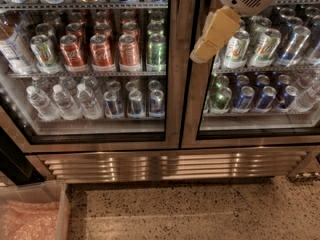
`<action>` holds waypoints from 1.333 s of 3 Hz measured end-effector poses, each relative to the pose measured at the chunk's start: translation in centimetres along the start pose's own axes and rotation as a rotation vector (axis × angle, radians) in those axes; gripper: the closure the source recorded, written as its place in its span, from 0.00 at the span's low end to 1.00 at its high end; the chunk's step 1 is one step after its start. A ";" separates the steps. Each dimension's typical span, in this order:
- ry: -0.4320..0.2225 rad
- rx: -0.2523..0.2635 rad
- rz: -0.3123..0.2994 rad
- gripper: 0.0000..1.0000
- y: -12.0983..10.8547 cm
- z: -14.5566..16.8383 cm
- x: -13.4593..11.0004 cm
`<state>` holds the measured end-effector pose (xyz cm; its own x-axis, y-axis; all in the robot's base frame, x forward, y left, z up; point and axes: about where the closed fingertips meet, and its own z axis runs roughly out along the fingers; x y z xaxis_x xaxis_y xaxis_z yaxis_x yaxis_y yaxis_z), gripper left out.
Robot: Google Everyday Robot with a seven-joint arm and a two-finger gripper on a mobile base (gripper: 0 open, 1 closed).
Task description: Open left fridge door
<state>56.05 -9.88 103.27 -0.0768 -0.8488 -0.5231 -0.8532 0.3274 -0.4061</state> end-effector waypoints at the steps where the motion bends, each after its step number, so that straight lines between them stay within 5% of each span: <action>1: 0.000 0.000 0.000 0.00 0.0 0.0 0.0; 2: -0.013 -0.010 -0.017 0.00 0.4 0.1 -0.4; 3: -0.063 -0.041 -0.086 0.00 0.7 1.9 -4.2; 4: -0.062 -0.043 -0.080 0.00 0.6 2.1 -4.1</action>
Offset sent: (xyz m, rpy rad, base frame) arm -0.0028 0.0085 -0.0031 0.0081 0.0008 0.0467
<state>56.90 -5.34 103.59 0.0233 -0.8440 -0.5358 -0.8765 0.2405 -0.4169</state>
